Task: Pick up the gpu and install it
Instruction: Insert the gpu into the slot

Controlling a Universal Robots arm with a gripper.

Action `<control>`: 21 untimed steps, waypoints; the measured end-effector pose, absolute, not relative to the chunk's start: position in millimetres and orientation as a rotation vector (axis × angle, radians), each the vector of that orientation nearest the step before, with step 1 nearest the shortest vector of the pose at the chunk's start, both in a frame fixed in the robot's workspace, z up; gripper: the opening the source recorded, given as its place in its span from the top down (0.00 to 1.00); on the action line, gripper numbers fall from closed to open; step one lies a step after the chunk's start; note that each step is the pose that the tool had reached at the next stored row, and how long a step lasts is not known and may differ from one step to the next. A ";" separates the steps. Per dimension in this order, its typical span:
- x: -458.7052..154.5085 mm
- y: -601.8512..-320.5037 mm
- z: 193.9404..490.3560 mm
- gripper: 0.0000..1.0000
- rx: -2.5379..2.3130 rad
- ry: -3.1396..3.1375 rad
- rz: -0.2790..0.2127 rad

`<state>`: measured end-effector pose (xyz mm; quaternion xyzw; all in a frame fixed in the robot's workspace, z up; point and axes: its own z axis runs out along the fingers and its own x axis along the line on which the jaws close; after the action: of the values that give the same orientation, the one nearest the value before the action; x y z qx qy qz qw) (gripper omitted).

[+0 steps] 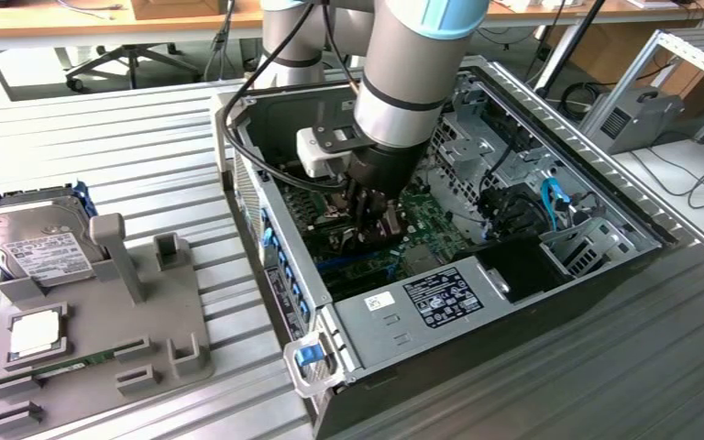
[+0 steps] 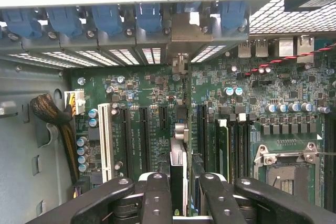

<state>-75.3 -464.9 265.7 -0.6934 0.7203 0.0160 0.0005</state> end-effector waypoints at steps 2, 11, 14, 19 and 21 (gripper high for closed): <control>-75.1 -464.2 265.6 0.74 -2.184 2.257 0.050; -74.5 -461.3 264.5 0.74 -2.226 2.219 0.047; -74.5 -461.2 263.2 0.74 -2.230 2.216 0.046; -74.5 -461.2 259.8 0.74 -2.232 2.215 0.045; -74.5 -461.2 258.8 0.74 -2.233 2.214 0.045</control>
<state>-74.5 -461.2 258.8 -0.7099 0.7041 0.0144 -0.0016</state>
